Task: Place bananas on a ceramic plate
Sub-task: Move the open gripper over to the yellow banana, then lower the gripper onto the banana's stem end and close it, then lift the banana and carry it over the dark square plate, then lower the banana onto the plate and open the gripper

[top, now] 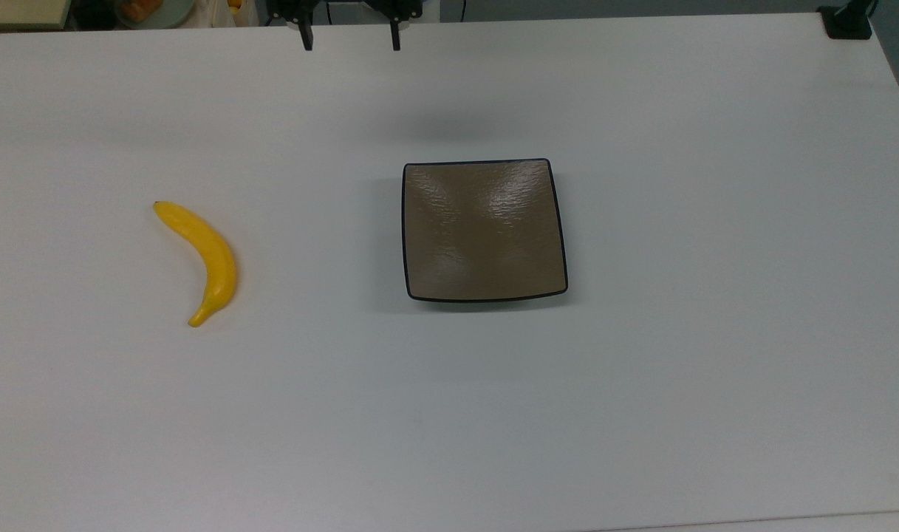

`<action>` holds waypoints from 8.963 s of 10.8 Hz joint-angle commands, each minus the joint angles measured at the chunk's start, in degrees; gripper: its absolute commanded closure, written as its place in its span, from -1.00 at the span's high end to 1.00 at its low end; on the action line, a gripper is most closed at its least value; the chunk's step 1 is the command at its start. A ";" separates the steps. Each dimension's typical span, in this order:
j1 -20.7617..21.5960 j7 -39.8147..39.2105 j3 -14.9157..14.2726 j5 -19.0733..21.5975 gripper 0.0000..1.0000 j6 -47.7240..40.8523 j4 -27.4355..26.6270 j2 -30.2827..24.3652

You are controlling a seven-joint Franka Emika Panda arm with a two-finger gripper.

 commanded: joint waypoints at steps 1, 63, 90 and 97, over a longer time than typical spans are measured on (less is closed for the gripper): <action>1.44 1.37 -0.78 0.89 1.00 0.09 -0.83 0.29; -18.07 -32.30 2.82 -8.16 -1.00 16.62 14.20 35.63; 4.78 -3.57 5.89 0.10 -1.00 9.57 7.52 18.29; 7.94 0.74 6.34 -0.07 -1.00 24.25 3.13 25.51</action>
